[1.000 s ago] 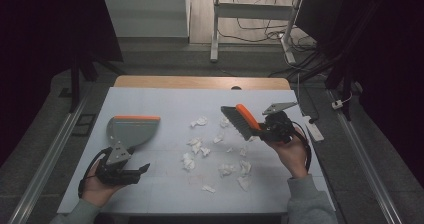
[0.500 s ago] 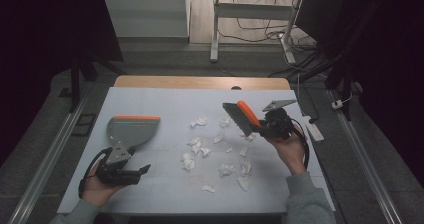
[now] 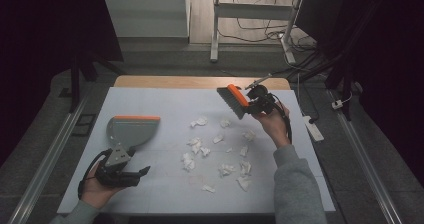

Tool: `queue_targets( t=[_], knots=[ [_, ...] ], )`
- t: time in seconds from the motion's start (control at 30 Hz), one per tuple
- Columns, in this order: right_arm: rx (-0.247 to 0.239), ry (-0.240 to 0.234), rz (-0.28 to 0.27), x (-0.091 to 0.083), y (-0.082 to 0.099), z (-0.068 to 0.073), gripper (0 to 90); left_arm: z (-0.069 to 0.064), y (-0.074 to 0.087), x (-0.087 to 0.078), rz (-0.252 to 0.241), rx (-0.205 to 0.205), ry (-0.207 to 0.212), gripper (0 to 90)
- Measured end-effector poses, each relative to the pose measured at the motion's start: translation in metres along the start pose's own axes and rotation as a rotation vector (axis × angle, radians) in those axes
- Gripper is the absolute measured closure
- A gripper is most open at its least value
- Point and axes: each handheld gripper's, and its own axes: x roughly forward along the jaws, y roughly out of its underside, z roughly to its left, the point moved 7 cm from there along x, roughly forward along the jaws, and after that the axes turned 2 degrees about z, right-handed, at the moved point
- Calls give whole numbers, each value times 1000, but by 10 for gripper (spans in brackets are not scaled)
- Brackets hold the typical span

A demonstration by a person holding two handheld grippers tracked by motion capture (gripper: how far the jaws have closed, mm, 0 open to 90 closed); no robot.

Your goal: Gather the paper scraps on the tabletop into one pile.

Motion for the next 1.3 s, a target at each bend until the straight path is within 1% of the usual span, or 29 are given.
queue_targets(
  t=[0.03,0.13,0.2,0.27,0.3,0.33,0.37,0.43,0.47,0.53,0.67,0.7,0.73,0.77,0.83,0.93,1.0,1.07,1.13,1.17,1.2,1.3],
  knots=[
    [-4,0,18,5,-1,0,689,0,0,0,3,2,-1,252],
    [-43,11,75,17,-2,0,689,0,2,2,5,-2,6,254],
    [-50,16,94,22,-2,0,689,1,5,3,7,-10,8,256],
    [-61,13,105,24,-1,2,689,2,6,2,6,-16,6,257],
    [-66,23,114,25,-1,1,689,3,6,1,1,-19,7,259],
    [-65,29,123,25,0,1,689,2,5,1,-8,-24,5,261],
    [-72,24,124,26,1,1,689,2,4,0,-14,-23,4,263],
    [-68,5,121,26,2,2,689,1,3,-1,-23,-14,3,266],
    [-69,6,126,27,2,2,689,0,2,-1,-25,-11,4,266],
    [-86,14,139,28,2,3,688,-1,2,0,-20,-2,6,266],
    [-96,6,157,33,1,6,689,-1,3,0,-17,2,8,265],
    [-100,5,154,33,0,7,689,-1,3,0,-18,2,8,265],
    [-93,-13,153,34,-1,9,689,-1,3,0,-18,1,9,266],
    [-97,-29,158,35,-2,11,689,-1,3,0,-17,0,9,266],
    [-116,-44,172,36,-4,16,690,-1,3,1,-16,2,10,266],
    [-167,-59,203,36,-6,28,691,-1,3,1,-17,3,12,266],
    [-207,-80,220,35,-5,39,692,-1,3,0,-19,3,13,267],
    [-251,-111,235,31,-2,52,692,-1,3,-1,-22,3,14,268],
    [-265,-167,236,24,-1,62,691,-1,3,-1,-22,4,15,269],
    [-265,-174,226,21,-1,65,692,-1,3,0,-22,5,16,269],
    [-272,-163,210,18,-2,66,691,-1,3,0,-22,7,16,269],
    [-250,-131,154,10,-10,64,691,-2,2,-1,-27,8,15,269]
  ],
)
